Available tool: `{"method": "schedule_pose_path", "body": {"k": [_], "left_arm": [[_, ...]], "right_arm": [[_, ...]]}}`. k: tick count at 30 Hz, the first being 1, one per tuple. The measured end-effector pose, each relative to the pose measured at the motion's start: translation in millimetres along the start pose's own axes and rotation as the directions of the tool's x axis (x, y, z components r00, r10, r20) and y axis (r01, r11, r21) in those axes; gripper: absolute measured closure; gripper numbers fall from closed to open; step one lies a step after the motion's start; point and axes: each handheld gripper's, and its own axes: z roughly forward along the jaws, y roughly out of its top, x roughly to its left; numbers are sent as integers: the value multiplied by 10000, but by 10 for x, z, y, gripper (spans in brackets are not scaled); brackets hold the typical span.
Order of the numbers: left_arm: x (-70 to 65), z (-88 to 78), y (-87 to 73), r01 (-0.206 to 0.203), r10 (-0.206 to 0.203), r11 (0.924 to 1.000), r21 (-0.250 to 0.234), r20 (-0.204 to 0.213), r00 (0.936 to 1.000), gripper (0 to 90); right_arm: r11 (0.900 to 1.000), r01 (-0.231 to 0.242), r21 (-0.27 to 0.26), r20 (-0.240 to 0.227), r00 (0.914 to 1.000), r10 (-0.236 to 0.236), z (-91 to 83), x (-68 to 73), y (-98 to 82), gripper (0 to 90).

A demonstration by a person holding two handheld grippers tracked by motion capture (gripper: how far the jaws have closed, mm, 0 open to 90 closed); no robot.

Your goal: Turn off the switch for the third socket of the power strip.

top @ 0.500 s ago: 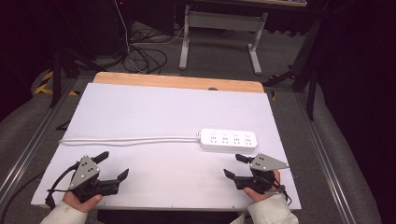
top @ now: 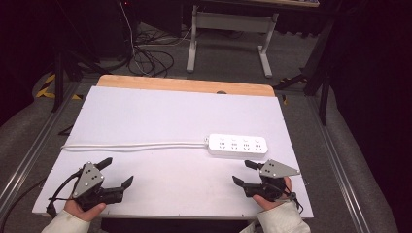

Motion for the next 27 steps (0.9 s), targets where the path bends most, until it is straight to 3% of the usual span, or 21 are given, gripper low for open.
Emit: {"method": "schedule_pose_path", "body": {"k": [19,22,27], "left_arm": [[6,-12,8,98,-98,10000,-21,-95,9999,119],[6,-10,8,50,-50,10000,12,-128,9999,119],[9,-11,9,-60,59,10000,-14,-188,9998,120]], "right_arm": [[9994,317,109,117,9994,-319,-11,9,50,313],[9999,111,-36,-199,9997,-112,-27,-1,95,319],[9997,199,105,-146,9997,-198,-38,-16,175,333]]}}
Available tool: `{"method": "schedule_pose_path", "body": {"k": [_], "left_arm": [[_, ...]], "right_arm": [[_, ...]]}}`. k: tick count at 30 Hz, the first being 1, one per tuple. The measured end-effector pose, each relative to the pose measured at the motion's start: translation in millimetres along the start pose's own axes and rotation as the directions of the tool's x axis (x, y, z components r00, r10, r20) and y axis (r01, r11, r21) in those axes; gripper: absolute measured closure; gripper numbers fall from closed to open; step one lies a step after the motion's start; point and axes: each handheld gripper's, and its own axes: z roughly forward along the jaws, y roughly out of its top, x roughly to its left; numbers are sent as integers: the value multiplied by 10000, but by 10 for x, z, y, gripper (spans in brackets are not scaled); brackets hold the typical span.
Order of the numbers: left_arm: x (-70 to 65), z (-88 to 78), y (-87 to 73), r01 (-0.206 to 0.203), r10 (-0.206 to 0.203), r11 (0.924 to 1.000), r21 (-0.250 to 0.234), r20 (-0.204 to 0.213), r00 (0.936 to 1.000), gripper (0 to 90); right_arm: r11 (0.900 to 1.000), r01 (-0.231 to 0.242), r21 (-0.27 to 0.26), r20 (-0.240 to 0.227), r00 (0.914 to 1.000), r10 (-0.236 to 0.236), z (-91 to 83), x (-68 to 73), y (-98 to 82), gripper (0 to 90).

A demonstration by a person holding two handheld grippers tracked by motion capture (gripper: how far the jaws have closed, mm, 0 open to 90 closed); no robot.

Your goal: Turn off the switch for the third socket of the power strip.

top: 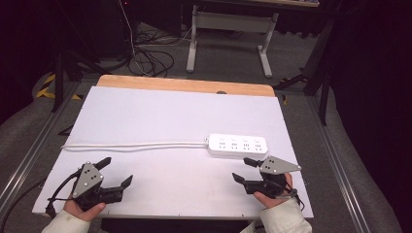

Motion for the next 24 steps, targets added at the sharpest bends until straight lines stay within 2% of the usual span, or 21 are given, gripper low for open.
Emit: {"method": "schedule_pose_path", "body": {"k": [5,13,18,21,24], "left_arm": [[-5,4,-5,140,-140,9999,-7,-16,9999,120],[-8,7,-6,-40,41,10000,43,-89,10000,120],[-12,11,-10,55,-55,10000,45,-94,9999,120],[-10,12,-9,-66,67,9999,95,-83,9999,120],[-11,11,-10,-33,33,10000,86,-80,10000,120]], "right_arm": [[9999,-28,110,16,10000,28,-24,-47,83,339],[9999,151,-62,108,9998,-150,-63,-122,231,389],[9998,149,-156,22,9999,-149,-84,-182,339,418],[9997,145,-214,16,9999,-144,-81,-205,380,423],[9997,101,-225,182,9998,-97,-61,-268,449,433]]}}
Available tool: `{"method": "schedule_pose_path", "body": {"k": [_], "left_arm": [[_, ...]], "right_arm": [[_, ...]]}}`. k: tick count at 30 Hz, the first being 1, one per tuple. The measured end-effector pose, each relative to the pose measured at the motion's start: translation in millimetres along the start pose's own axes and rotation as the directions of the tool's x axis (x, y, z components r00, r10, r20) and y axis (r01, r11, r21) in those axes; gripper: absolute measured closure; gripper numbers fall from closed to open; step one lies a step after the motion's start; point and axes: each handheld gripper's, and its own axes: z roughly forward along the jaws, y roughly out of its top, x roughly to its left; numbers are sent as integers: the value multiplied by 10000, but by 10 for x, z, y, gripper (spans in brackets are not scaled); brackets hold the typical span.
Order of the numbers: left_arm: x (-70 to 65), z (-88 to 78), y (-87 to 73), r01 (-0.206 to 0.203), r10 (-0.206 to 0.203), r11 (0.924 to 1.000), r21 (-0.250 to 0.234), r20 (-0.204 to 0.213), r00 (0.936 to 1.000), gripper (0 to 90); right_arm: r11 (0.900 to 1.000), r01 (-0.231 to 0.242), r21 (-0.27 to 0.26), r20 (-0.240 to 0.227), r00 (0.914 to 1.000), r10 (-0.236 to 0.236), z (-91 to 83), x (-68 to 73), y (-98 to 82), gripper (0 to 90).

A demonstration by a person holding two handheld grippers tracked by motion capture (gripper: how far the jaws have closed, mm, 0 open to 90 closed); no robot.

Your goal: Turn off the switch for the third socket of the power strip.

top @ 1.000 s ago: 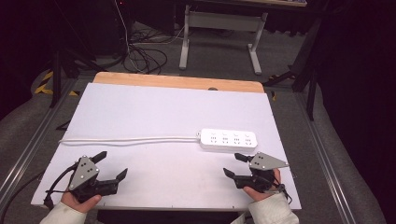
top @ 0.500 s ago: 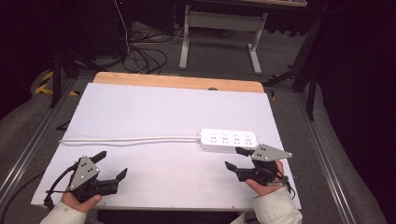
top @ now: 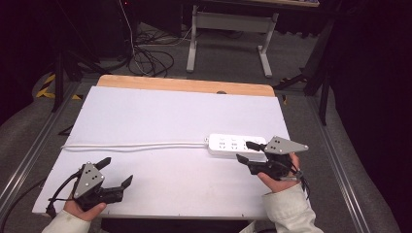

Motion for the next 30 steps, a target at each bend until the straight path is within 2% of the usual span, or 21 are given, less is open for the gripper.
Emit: {"method": "schedule_pose_path", "body": {"k": [6,12,15,17,18,19,20,21,22,23,30], "left_arm": [[5,-7,-4,23,-23,10000,-23,-43,10000,119],[-4,-27,-11,-25,25,10000,-25,-100,9999,120],[6,-38,-10,-44,43,10000,-30,-142,9999,119],[1,-36,-12,-9,9,10000,-22,-130,9999,120],[-4,-35,-13,-9,8,10000,-34,-119,9999,120],[-3,-37,-12,-106,106,9999,-11,-125,9999,120],[-9,-36,-12,-105,105,9999,-20,-133,9999,120],[-6,-36,-9,-189,188,9998,-19,-129,9997,120],[-7,-33,-9,-151,151,9999,-31,-103,9998,120],[-7,-33,-9,-151,151,9999,-31,-103,9998,120],[0,-34,-9,-123,123,9999,-48,-106,9999,120]], "right_arm": [[9999,-157,58,224,9996,155,41,-69,51,440],[9996,-269,62,397,9989,266,51,-153,76,486],[9993,-335,162,486,9983,326,64,-185,77,550],[9992,-319,224,538,9981,307,82,-197,75,623],[9992,-319,224,538,9981,307,82,-197,75,623],[9989,-403,245,346,9986,394,104,-216,70,738],[9986,-457,261,244,9987,450,115,-229,70,784],[9986,-457,261,244,9987,450,115,-229,70,784],[9982,-555,244,252,9982,549,135,-248,73,876],[9981,-572,236,363,9978,563,144,-259,77,898],[9971,-623,439,944,9938,580,220,-345,65,900]]}}
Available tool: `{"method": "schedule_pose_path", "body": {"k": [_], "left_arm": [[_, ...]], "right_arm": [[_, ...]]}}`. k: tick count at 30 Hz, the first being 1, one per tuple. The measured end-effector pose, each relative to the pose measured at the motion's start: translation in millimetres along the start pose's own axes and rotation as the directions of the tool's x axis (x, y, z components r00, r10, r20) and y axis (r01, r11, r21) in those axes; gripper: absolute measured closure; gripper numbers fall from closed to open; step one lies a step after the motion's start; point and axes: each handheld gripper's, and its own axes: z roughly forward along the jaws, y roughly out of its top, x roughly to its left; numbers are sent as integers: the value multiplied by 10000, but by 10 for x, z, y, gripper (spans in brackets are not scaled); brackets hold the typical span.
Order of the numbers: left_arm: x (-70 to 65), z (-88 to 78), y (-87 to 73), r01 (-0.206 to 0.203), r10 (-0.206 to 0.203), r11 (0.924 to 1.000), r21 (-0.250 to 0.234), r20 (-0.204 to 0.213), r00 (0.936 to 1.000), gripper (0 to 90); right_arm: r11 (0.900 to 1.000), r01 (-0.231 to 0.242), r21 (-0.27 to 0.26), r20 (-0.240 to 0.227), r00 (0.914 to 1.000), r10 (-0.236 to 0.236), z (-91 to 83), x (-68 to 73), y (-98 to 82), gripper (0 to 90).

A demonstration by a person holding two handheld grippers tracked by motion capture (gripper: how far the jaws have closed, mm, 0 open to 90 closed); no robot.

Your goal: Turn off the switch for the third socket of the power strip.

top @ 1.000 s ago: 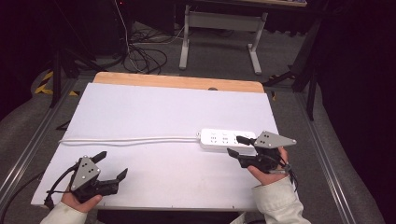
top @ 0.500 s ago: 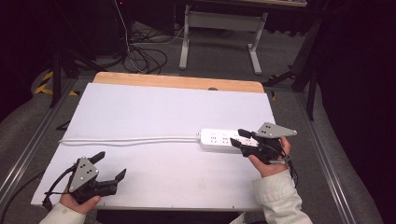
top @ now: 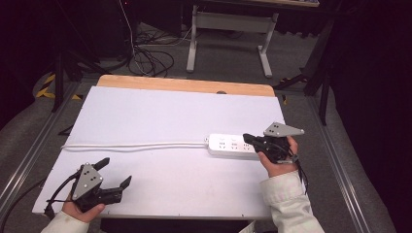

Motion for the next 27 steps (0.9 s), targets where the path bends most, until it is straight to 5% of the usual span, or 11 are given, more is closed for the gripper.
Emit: {"method": "schedule_pose_path", "body": {"k": [15,27], "left_arm": [[-1,2,-4,33,-33,10000,-20,-14,10000,120],[0,6,-3,15,-16,10000,-39,-91,10000,120]], "right_arm": [[9993,-79,367,769,9970,51,261,-230,-123,900],[9951,-953,258,835,9922,929,369,-375,-320,900]]}}
